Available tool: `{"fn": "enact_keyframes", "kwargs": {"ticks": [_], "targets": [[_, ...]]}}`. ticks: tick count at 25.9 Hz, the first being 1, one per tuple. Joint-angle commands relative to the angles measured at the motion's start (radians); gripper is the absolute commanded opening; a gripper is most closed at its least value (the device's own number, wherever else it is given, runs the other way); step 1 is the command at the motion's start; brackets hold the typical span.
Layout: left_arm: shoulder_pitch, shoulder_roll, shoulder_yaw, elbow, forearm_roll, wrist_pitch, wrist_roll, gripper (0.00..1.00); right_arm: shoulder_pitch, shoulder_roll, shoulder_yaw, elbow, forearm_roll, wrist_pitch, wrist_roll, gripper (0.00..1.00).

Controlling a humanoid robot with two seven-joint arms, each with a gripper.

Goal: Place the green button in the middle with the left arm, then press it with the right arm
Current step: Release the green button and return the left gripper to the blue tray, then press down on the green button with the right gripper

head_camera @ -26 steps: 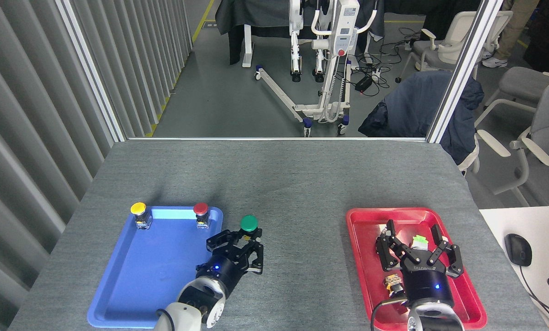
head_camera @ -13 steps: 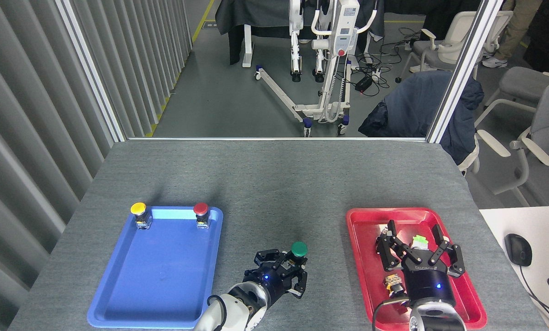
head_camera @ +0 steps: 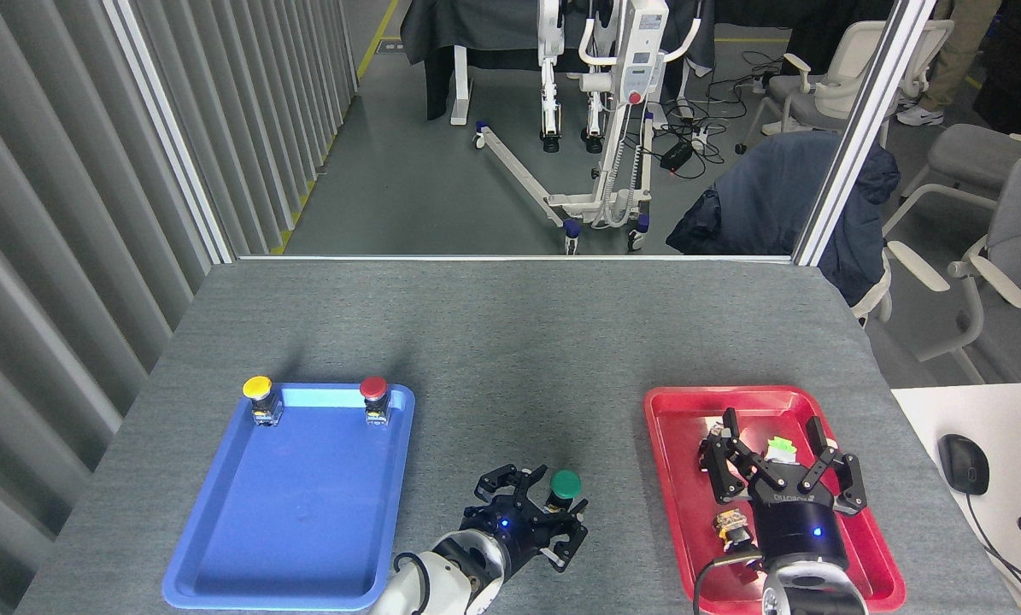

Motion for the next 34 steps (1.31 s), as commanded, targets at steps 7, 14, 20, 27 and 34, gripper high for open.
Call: {"fn": "enact_keyframes", "kwargs": {"ticks": [7,14,20,27,34], "targets": [[0.077,0.038,0.005,-0.085,-0.003,-0.065,0.005,0.98,0.001,0.007,0.001,0.005,-0.002,0.001,0.003,0.96],[0.247,0.198,0.080,-0.413,0.004,-0.081,0.008,0.98,-0.034,0.009,0.039,0.005,0.003,-0.011,0.034,0.39],[0.341,0.196,0.382,-0.663,0.004,-0.081,0.008,0.98,-0.063,0.004,0.151,0.013,0.006,-0.045,0.039,0.00],[0.402,0.193,0.563,-0.832,0.029,-0.078,0.008,0.98,-0.060,0.017,0.306,0.042,0.006,-0.062,0.155,0.00],[0.441,0.187,0.637,-0.866,0.064,-0.065,0.008,0.98,-0.066,0.070,0.331,0.150,0.003,-0.063,0.281,0.00]]}}
